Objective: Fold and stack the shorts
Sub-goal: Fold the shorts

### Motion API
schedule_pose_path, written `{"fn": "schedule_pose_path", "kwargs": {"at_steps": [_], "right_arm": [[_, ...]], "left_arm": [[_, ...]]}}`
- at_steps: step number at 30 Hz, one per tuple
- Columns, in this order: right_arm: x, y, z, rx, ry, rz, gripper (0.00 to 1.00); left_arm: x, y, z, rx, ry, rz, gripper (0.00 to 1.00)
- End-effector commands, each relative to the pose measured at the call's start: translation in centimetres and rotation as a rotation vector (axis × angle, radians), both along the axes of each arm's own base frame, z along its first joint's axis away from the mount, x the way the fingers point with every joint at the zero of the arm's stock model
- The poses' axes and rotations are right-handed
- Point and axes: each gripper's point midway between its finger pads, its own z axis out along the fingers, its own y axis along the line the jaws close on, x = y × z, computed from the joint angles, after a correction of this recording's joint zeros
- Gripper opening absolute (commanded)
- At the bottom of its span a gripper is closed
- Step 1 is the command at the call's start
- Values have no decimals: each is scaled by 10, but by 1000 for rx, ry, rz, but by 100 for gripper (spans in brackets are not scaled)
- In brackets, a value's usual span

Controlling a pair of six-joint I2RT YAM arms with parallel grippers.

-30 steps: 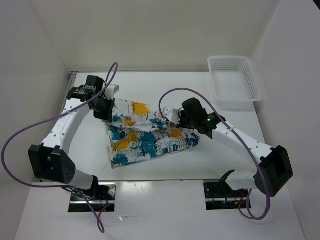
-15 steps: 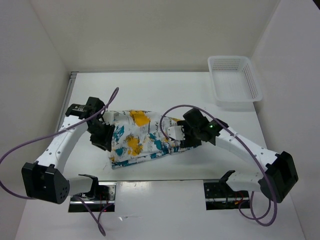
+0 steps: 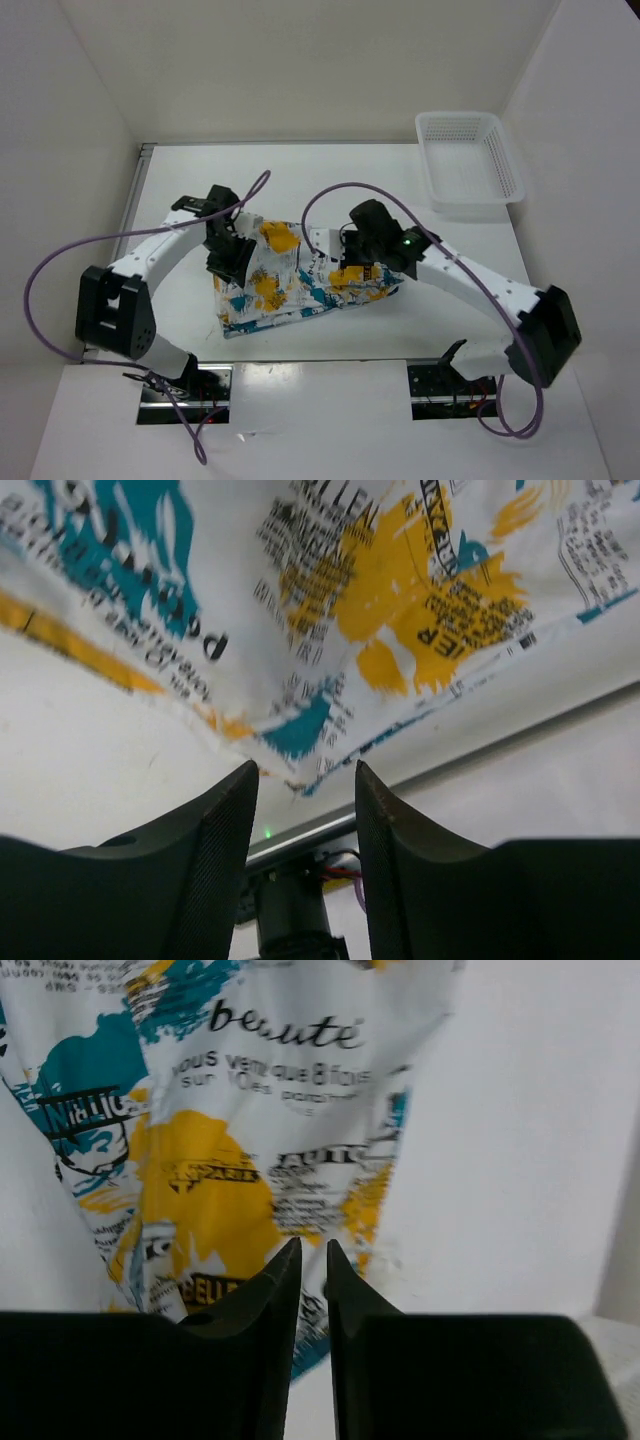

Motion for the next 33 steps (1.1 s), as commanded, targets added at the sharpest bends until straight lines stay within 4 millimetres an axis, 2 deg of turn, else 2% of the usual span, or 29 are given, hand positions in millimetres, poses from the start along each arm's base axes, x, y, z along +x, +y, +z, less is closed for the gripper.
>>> {"fn": "schedule_pose_path", "kwargs": {"at_steps": [1, 3, 5, 6, 9, 10, 11, 12, 13, 14, 15, 16, 17, 18, 19, 20, 21, 22, 23, 24, 25, 26, 27, 28, 30, 31, 33], "right_arm": [[-1, 16, -51, -17, 154, -35, 20], [-4, 15, -83, -58, 224, -60, 11], [-2, 19, -93, -38, 249, -97, 8], [-7, 17, -109, -58, 295, -103, 6], [-3, 13, -129, -61, 366, -161, 3], [-3, 14, -134, -67, 381, -171, 3], [5, 13, -136, -58, 397, -207, 3], [8, 6, -155, -102, 433, -236, 3], [14, 1, -163, -121, 438, -273, 2], [25, 5, -162, -127, 420, -286, 2], [34, 1, -181, -159, 431, -325, 2], [48, -6, -185, -187, 405, -379, 0], [77, 6, -174, -146, 357, -404, 0], [91, 6, -175, -139, 356, -447, 0], [129, 10, -175, -112, 321, -511, 0], [145, 9, -176, -99, 326, -574, 0], [162, 11, -177, -90, 317, -610, 0], [199, 14, -178, -66, 277, -661, 0], [213, 19, -177, -55, 258, -681, 0], [227, 20, -175, -36, 244, -712, 0], [252, 33, -165, 13, 203, -724, 0], [261, 39, -158, 40, 196, -735, 0], [262, 43, -154, 60, 226, -763, 0], [276, 56, -133, 130, 210, -764, 0], [277, 68, -113, 221, 239, -783, 2], [275, 69, -96, 254, 240, -786, 4], [269, 69, -86, 277, 253, -793, 10]], "left_arm": [[21, -10, -22, 36, -37, -46, 51], [24, -9, -38, 65, -40, -53, 51], [23, -5, -54, 89, -28, -51, 51], [21, -4, -62, 95, -7, -52, 51], [26, 0, -82, 112, 21, -38, 51], [35, 6, -87, 119, 13, -13, 51], [40, 8, -91, 120, 18, 1, 51], [41, 13, -105, 140, 65, 11, 50], [61, 16, -104, 133, 38, 36, 50], [70, 17, -107, 133, 40, 48, 50], [76, 17, -116, 126, 67, 56, 50], [86, 19, -117, 124, 59, 68, 50], [110, 18, -116, 108, 30, 82, 50], [124, 16, -114, 102, 2, 84, 50], [138, 17, -112, 98, -19, 95, 50], [164, 20, -109, 99, -62, 111, 50], [177, 18, -107, 95, -83, 113, 50], [190, 20, -105, 91, -102, 123, 50], [201, 26, -112, 102, -104, 137, 50], [227, 26, -97, 106, -174, 144, 50], [238, 32, -100, 117, -185, 158, 50], [250, 41, -94, 124, -214, 181, 50], [262, 45, -83, 119, -250, 193, 50], [277, 48, -67, 111, -299, 206, 50], [282, 57, -55, 118, -330, 226, 50], [284, 62, -41, 115, -358, 238, 50], [285, 70, -39, 153, -388, 254, 50]]}}
